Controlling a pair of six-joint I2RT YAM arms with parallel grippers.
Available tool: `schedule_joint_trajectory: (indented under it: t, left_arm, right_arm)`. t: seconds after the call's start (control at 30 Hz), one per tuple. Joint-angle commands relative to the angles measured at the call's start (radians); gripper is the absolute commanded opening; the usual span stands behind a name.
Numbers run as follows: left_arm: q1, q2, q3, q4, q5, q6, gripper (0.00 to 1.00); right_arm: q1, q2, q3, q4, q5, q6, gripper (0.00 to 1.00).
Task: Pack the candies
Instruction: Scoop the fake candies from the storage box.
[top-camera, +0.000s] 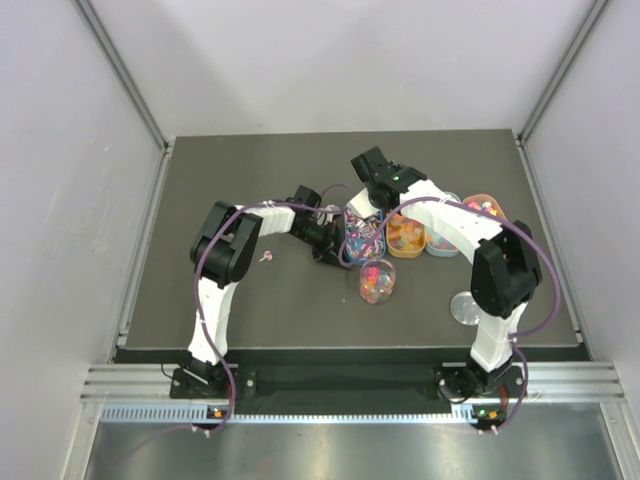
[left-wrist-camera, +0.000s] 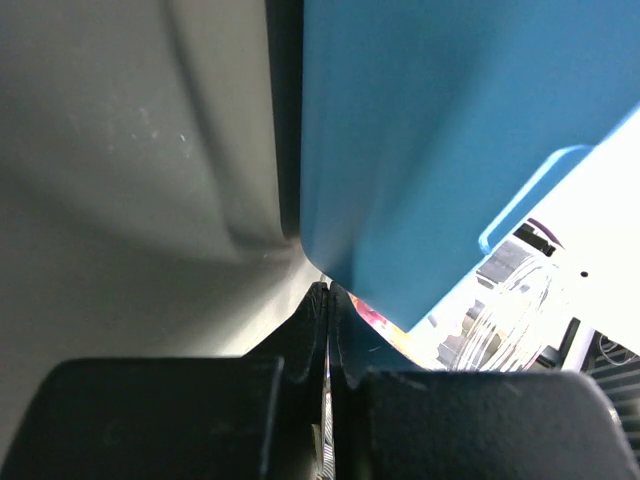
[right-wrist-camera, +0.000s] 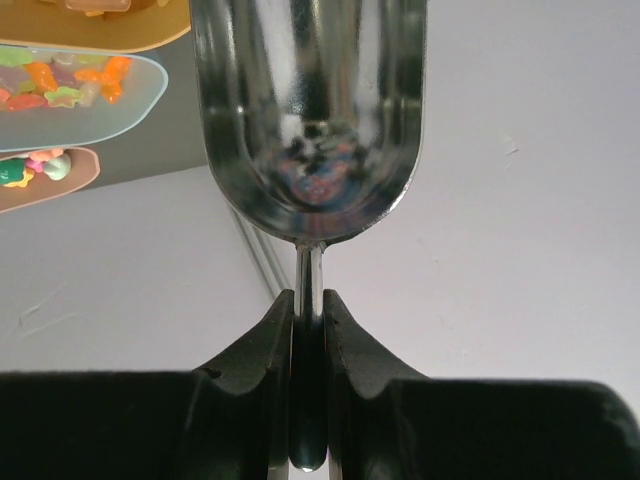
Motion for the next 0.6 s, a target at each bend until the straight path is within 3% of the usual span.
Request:
schedule_joint_trajectory:
  t: [0.0,0.57]
  left_arm:
    - [-0.004,0.001,0.023,0.036,0.032,-0.004,0.00]
    - [0.000,-0.002,0.046,0.023,0.034,0.008,0.00]
  right_arm:
    - [0.018,0.009,0.008,0.020,-0.013,-0.004,0.00]
    - [0.029,0.080,-0.066,0.102,0.036,-0.066,0.00]
